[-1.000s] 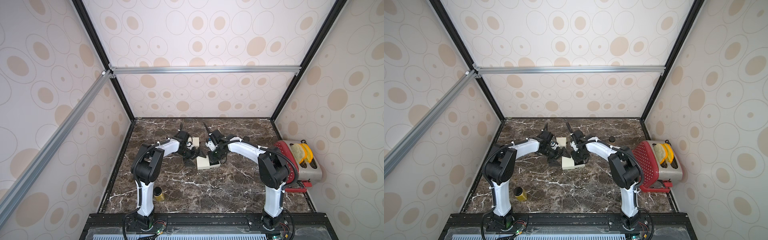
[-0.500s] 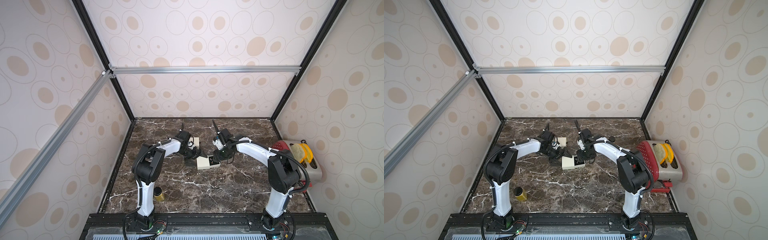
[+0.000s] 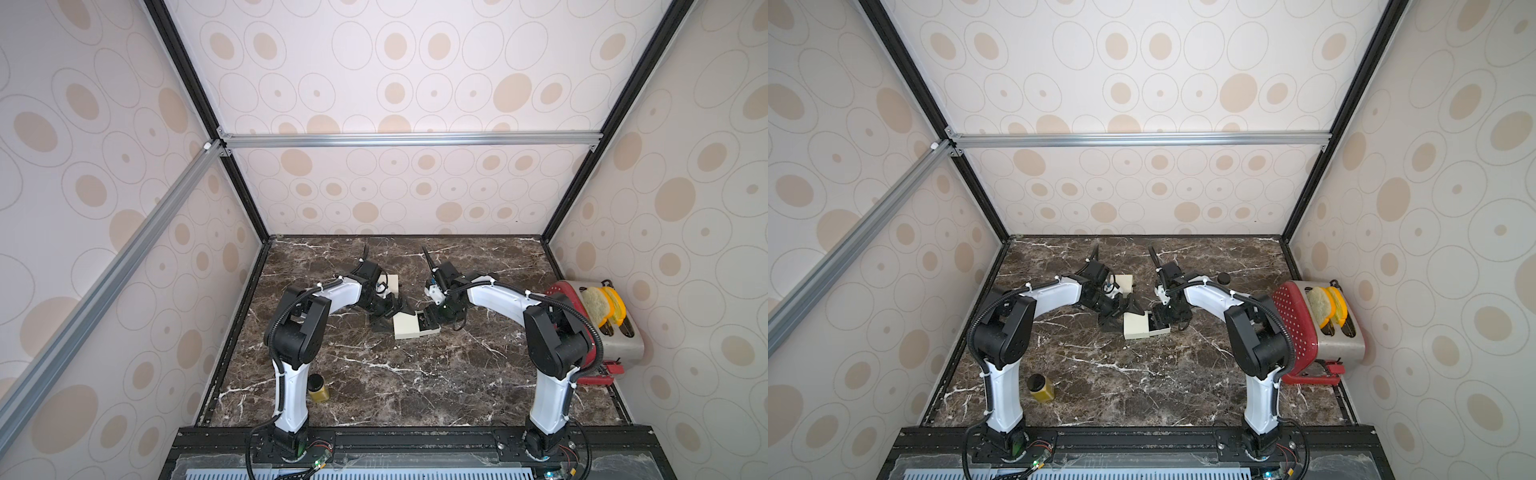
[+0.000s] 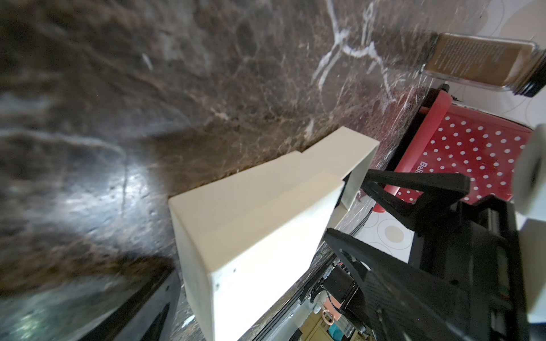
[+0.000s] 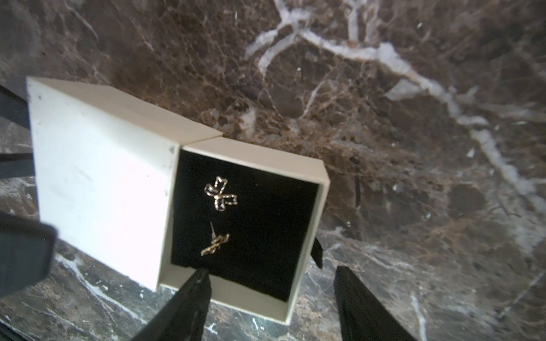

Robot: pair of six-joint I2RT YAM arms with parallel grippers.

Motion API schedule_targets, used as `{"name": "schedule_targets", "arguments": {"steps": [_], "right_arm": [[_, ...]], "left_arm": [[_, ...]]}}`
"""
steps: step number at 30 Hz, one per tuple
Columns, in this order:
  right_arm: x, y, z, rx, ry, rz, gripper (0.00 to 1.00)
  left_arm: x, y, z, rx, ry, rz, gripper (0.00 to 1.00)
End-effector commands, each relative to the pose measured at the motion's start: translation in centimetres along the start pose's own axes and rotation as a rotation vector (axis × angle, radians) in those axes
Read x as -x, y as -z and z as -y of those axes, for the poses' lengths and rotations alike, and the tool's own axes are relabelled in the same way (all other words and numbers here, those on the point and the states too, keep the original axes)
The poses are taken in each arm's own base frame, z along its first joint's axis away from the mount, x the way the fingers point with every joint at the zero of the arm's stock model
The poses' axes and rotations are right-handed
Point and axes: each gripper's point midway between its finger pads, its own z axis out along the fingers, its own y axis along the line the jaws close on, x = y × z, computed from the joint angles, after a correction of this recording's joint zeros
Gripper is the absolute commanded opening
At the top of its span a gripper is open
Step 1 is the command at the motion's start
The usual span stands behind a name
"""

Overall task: Place the earrings into the drawer-style jewelry box
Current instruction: Adjust the earring in the inner lining.

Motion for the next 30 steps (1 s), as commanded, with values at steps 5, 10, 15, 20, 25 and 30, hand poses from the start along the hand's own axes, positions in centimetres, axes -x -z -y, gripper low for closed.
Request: {"name": "schedule_targets", "arguments": {"steps": [5,10,15,20,25,30], "right_arm": [[0.5,-0.4,0.1,0.002,0.005,-0.005,0.7],[0.6,-0.6,0.1,0.007,0.002,-0.009,0.7],[0.8,-0.5,0.1,0.003,0.003,-0.002,0.7],[0.8,-0.3,-0.1,0.008,0.007,-0.003,0.7],[0.1,0.1,-0.3,0.019,0.009,-0.01,0.7],[-0.1,0.7,-0.2,0.016,0.007,-0.001,0.68]], "left_arm": [[0.2,-0.5,0.1,0.011,0.0,-0.004,0.99],[0.2,-0.5,0.1,0.009,-0.001,-0.006,0.99],[0.1,-0.6,0.0,0.012,0.003,-0.009,0.99],[0.2,-0.7,-0.1,0.011,0.002,-0.01,0.99],[0.1,-0.7,-0.1,0.011,0.001,-0.012,0.99],[0.2,-0.7,-0.1,0.009,0.001,-0.012,0.99]]}}
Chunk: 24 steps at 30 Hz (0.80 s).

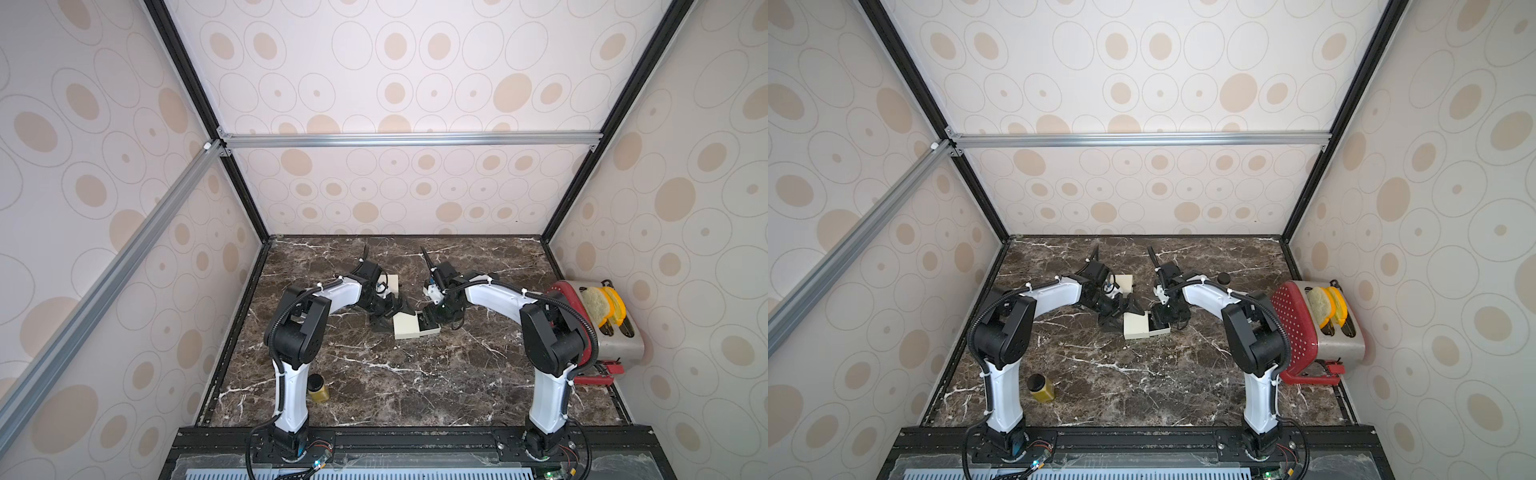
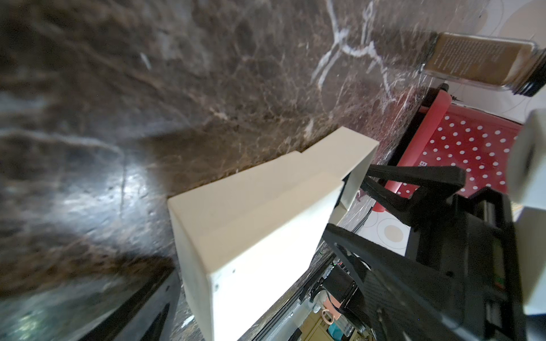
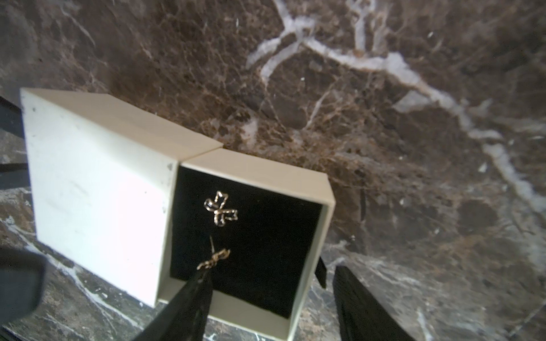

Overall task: Place the earrings into the drawer-style jewelry box
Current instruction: Adjust the earring in the inner lining.

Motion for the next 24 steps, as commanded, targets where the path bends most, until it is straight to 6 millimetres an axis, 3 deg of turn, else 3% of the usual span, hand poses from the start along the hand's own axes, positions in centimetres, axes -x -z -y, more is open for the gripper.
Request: {"name": "schedule_targets", "arguments": {"steps": [1,9,24], "right_arm": [[-0.4,1.1,-0.1,0.007,0.01,0.005,0.68],[0.0,2.0,-0.3,0.011,0.017,0.035,0.65],[0.7,0.5,0.0,0.017,0.011,0.013,0.64]], "left_arm": [[0.2,-0.6,-0.1,0.012,0.0,-0.008,0.99],[0.2,-0.7,-0.1,0.014,0.0,-0.009,0.99],[0.3,-0.6,0.0,0.011,0.001,-0.007,0.99]]}}
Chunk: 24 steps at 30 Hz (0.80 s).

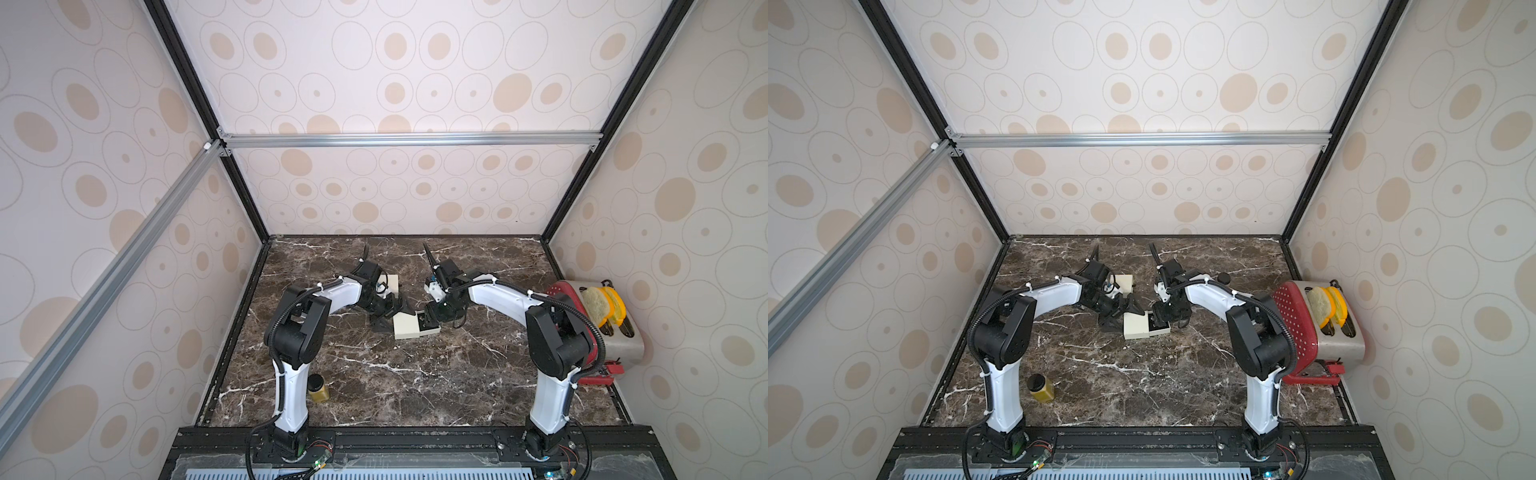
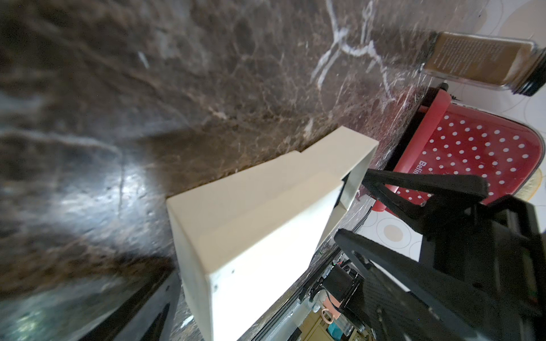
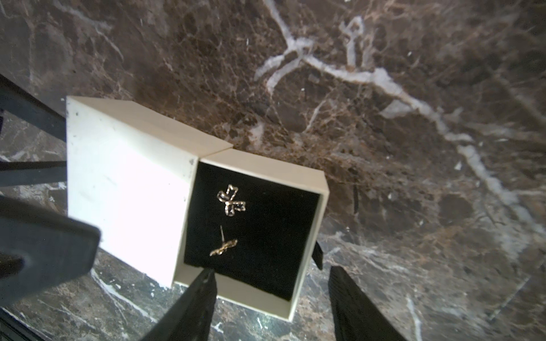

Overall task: Place the earrings into the drawer-style jewelry box
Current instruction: Adjust the earring in the inner lining.

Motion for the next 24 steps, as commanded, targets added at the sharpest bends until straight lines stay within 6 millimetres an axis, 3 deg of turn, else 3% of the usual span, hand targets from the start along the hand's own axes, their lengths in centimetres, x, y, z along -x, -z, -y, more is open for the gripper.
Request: {"name": "schedule_targets", "arguments": {"steps": [1,24], "right_arm": [[0.15,-0.73,0.24,0.006,0.005,-0.018,0.64],[0.68,-1.7,-0.19,0.036,0.003,-0.022,0.64]], "left_arm": [[0.22,-0.6,-0.03,0.012,0.003,-0.008,0.99],[0.21,-0.79,-0.26,0.017,0.007,-0.013,0.99]]}}
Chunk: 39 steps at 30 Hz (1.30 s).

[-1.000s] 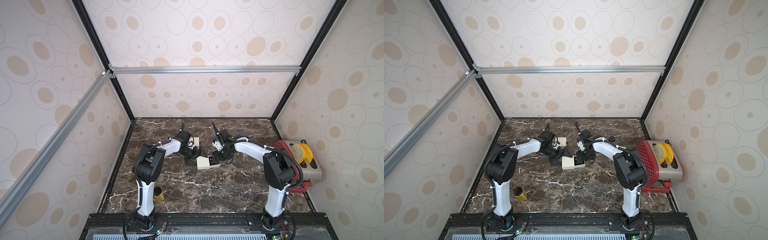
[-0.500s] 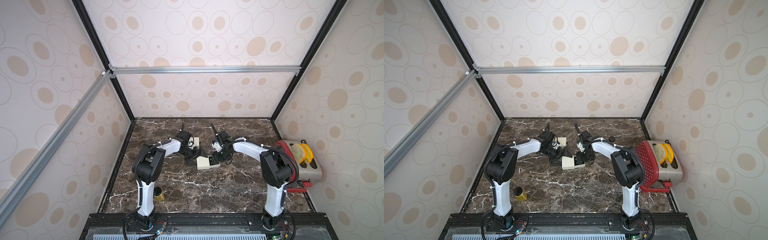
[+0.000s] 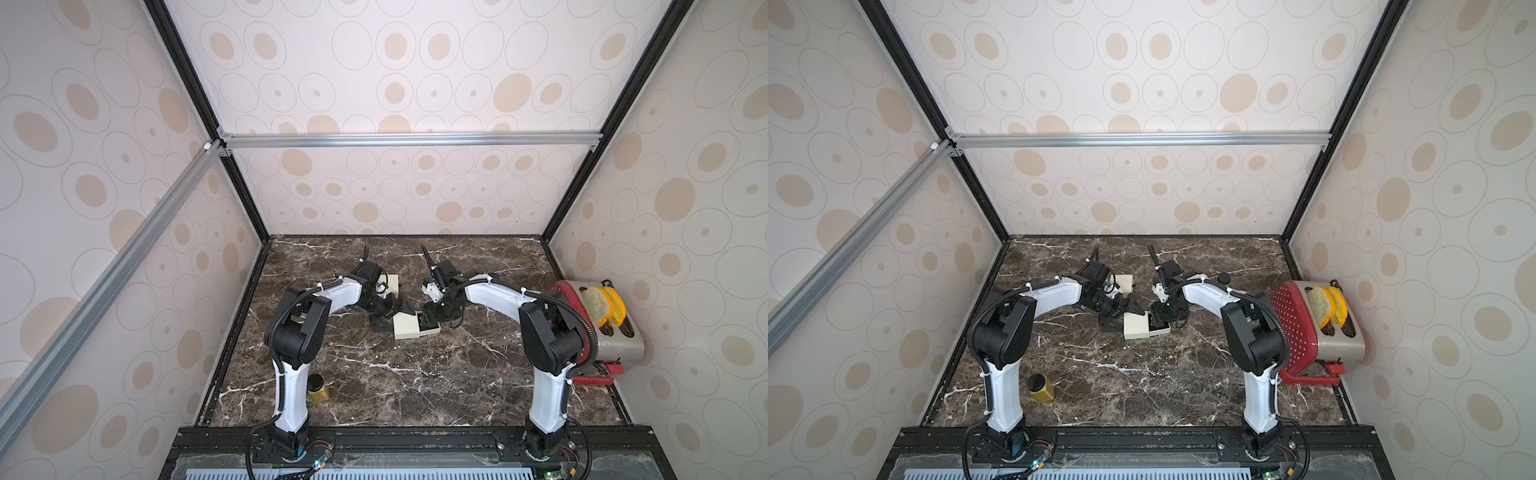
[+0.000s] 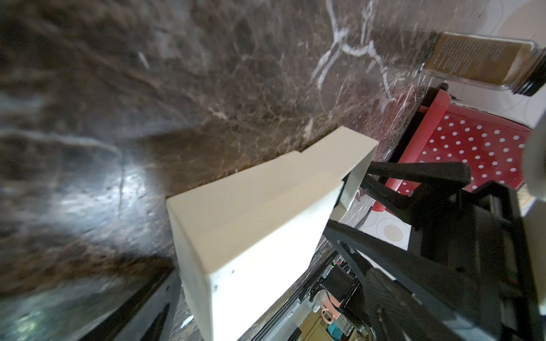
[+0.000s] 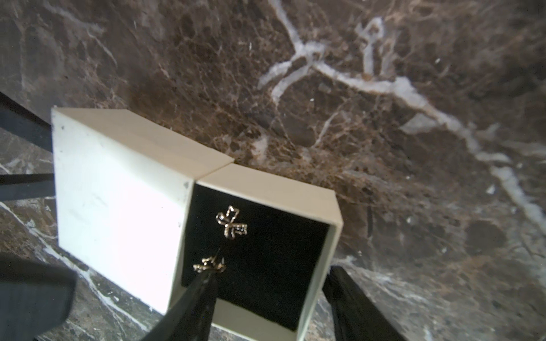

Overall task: Place the earrings into the drawer-style jewelry box
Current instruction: Adjust the earring in the inner lining.

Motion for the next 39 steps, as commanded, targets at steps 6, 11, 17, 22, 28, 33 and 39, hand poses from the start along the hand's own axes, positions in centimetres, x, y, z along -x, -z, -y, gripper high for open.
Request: {"name": "schedule_targets", "arguments": {"steps": [6,11,17,22,28,33,39], "right_arm": [[0.2,-1.0,0.1,0.015,0.001,-0.023,0.64],[0.4,-1.4,0.3,0.007,-0.004,-0.029,0.63],[0.2,-1.7,0.5,-0.001,-0.011,-0.04,0.56],[0.3,-0.8,0.2,0.01,-0.009,-0.021,0.52],[0.8,0.9,-0.9,0.046,0.004,0.02,0.52],[0.7,1.8,-1.1,0.053,0.008,0.033,0.53],[0.3,2.0,-1.0,0.042,0.009,0.027,0.56]], "left_arm": [[0.1,-0.8,-0.4,0.018,0.007,-0.015,0.99],[-0.1,-0.8,-0.4,0.02,0.007,-0.017,0.99],[-0.2,-0.9,-0.5,0.02,0.008,-0.016,0.99],[-0.2,-0.9,-0.5,0.02,0.007,-0.015,0.99],[-0.2,-0.9,-0.5,0.02,0.004,-0.014,0.99],[-0.2,-0.9,-0.4,0.021,0.004,-0.011,0.99],[-0.1,-0.8,-0.4,0.021,0.002,-0.008,0.99]]}}
